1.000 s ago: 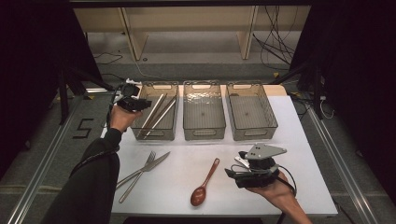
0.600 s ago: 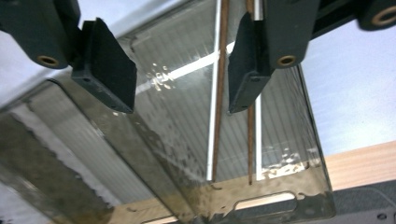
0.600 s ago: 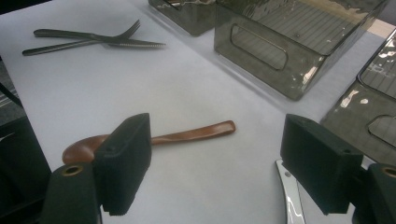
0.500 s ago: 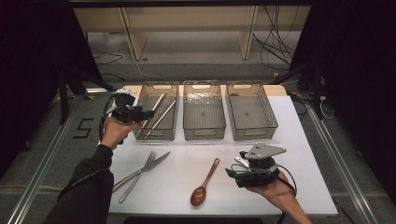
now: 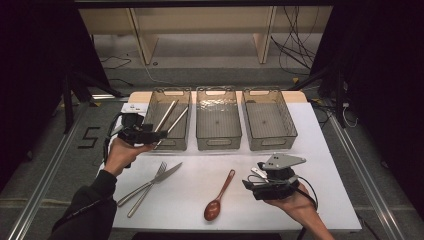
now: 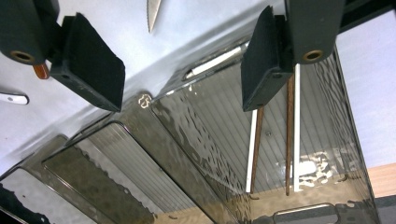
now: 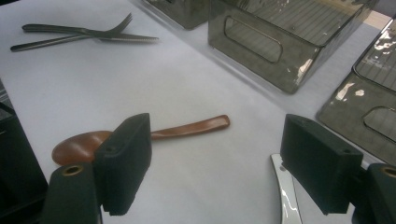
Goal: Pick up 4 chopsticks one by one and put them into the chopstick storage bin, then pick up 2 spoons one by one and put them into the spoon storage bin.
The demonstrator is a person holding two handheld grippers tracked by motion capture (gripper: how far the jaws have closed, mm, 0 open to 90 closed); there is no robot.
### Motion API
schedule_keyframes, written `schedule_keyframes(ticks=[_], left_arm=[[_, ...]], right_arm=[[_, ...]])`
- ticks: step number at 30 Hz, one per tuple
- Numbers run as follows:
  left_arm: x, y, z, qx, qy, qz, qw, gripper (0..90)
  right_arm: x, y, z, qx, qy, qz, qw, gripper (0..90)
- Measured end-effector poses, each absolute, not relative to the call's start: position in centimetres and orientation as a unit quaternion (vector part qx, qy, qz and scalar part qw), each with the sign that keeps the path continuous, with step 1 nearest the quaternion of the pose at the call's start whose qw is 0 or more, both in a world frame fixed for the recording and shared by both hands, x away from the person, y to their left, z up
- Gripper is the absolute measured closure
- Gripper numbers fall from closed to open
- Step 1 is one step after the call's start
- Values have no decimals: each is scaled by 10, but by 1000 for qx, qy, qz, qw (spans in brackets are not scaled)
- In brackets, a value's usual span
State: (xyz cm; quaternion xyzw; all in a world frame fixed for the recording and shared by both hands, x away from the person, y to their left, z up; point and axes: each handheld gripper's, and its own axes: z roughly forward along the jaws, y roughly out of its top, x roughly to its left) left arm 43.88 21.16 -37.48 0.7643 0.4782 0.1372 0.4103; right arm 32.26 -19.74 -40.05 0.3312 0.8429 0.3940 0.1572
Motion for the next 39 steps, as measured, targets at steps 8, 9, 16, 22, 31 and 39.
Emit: schedule_keyframes(ticks=[8, 9, 16, 22, 31, 39], left_arm=[[415, 208, -377, 766, 462, 130, 428, 262], [413, 208, -377, 766, 459, 128, 431, 258], [392, 204, -381, 762, 443, 127, 456, 242], [381, 201, -390, 771, 428, 112, 458, 219], [364, 201, -397, 773, 422, 114, 461, 210], [354, 200, -399, 779, 408, 117, 462, 200]], right_arm=[[328, -203, -403, 344, 840, 388, 158, 259], [328, -204, -403, 346, 840, 387, 157, 259], [332, -211, -405, 362, 835, 382, 160, 260], [338, -219, -407, 380, 832, 371, 159, 260], [348, -226, -414, 395, 836, 349, 150, 260], [350, -227, -417, 397, 839, 341, 148, 260]])
